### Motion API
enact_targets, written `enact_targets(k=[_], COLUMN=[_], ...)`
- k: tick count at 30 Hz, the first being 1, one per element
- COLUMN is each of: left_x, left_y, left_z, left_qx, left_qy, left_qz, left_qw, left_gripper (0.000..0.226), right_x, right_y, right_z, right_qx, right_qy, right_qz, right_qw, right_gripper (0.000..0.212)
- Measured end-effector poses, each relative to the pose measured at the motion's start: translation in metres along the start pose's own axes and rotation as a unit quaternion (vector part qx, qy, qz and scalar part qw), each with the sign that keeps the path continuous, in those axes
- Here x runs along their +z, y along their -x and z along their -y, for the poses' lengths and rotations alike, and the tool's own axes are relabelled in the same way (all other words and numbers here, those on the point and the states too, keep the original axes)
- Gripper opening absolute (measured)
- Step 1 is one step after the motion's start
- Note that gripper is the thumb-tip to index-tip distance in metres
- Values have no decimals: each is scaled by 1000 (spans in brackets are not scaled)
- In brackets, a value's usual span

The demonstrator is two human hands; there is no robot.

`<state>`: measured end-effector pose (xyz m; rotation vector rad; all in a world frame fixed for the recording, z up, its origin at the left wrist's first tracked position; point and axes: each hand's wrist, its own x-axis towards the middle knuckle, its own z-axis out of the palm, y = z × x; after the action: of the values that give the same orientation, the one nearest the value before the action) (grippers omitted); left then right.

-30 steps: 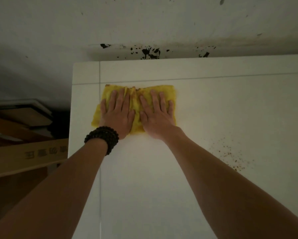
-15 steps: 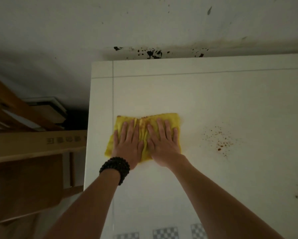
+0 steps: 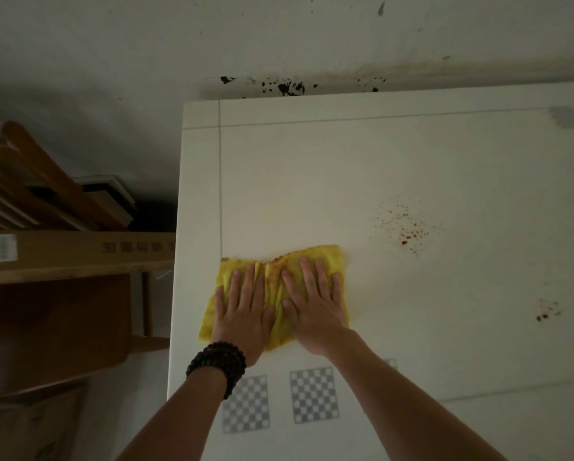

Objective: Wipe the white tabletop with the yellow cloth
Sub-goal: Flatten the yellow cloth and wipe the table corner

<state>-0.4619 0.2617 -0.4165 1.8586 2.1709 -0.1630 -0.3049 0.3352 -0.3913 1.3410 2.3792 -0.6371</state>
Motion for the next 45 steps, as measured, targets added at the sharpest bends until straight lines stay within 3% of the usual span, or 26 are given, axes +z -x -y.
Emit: enact_targets(k=[22, 30, 37, 45], left_x=[-73, -62, -33, 3], left_y=[-259, -204, -112, -9], left_z=[48, 27, -7, -78], left_qx=[-77, -73, -63, 8], left_qy=[27, 31, 25, 22], left_qz=[-47, -25, -8, -14], left_qw=[996, 997, 998, 1000], left_gripper=[63, 62, 65, 65], right_x=[-131, -107, -63, 2], right_y=[-235, -187, -92, 36], right_z=[-31, -28, -31, -63], right_qx=[-2, -6, -2, 43], right_qy=[-5, 3, 7, -18], right_qz=[-46, -32, -7, -13], right_qw=[999, 999, 1000, 999], right_gripper=[59, 58, 57, 58])
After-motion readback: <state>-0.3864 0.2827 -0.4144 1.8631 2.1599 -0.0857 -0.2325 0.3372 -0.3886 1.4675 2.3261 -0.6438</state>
